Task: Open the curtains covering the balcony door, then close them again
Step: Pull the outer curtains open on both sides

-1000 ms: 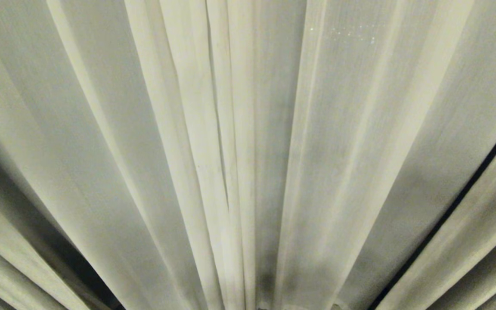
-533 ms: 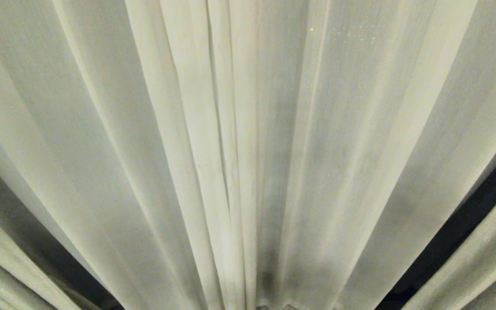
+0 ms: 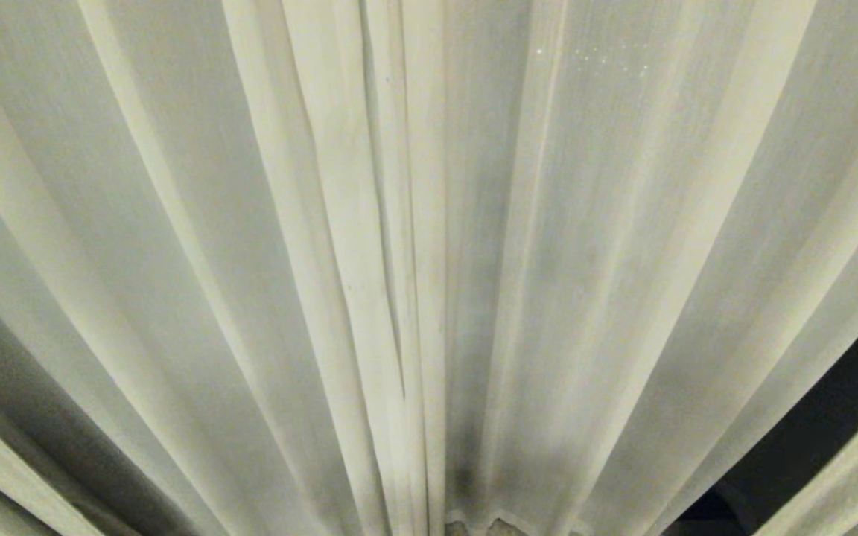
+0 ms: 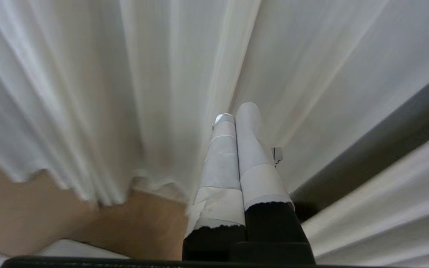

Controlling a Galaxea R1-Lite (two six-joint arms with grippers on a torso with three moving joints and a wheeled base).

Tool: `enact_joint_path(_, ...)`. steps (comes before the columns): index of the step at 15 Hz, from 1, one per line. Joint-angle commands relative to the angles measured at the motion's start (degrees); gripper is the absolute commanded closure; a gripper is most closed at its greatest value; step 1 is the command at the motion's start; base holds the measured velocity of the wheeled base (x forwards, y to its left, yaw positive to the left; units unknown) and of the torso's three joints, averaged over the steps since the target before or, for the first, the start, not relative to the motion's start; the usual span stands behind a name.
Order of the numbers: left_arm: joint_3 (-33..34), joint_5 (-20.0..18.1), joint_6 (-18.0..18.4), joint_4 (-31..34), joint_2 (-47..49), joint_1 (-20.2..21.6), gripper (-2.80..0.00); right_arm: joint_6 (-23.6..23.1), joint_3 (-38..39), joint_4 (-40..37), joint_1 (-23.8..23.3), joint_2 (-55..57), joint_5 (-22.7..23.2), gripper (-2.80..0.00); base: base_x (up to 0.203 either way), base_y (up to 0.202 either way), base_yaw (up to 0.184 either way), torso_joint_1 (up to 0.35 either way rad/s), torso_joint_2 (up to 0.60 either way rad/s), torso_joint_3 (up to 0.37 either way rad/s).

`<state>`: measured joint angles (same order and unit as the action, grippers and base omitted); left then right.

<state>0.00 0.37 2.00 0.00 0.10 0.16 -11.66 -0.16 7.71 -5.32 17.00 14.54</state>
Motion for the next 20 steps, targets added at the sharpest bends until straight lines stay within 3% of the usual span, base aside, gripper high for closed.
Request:
enact_joint_path(1,0.0,0.05,0.02,0.0,-0.01,0.02,-2.8,2.72,-0.8,-2.28,4.5,-3.76,-0.34,0.0,0.0,0.0,0.0,0.0,0.0,0.0)
enact_joint_path(2,0.0,0.06,0.02,0.0,-0.01,0.01,-2.8,3.56,-1.35,-4.45,5.64,-5.57,-1.4,0.0,0.0,0.0,0.0,0.0,0.0,0.0)
enact_joint_path(5,0.0,0.01,0.02,0.0,-0.01,0.02,-2.8,1.99,-0.31,-4.64,5.92,-8.99,-12.23,0.0,0.0,0.0,0.0,0.0,0.0,0.0)
enact_joint_path(6,0.0,-0.02,0.02,0.0,-0.01,0.02,-2.8,1.37,-0.1,-4.69,5.59,-11.73,-12.99,0.0,0.0,0.0,0.0,0.0,0.0,0.0)
enact_joint_path(8,0.0,0.01,0.0,0.0,-0.08,0.02,-2.8,0.59,0.05,-6.67,5.31,-16.61,-11.69,0.0,0.0,0.0,0.0,0.0,0.0,0.0)
enact_joint_path(13,0.0,0.07,0.02,0.02,-0.02,0.02,-2.8,2.03,0.07,-7.73,5.23,-16.91,-11.03,0.0,0.0,0.0,0.0,0.0,0.0,0.0)
enact_joint_path(16,0.0,0.07,0.02,0.0,-0.01,0.02,-2.8,5.61,0.07,-7.97,5.23,-16.91,-11.11,0.0,0.0,0.0,0.0,0.0,0.0,0.0)
enact_joint_path(20,0.0,0.07,0.02,0.0,-0.01,0.02,-2.8,5.86,0.07,-7.97,5.23,-16.91,-11.2,0.0,0.0,0.0,0.0,0.0,0.0,0.0)
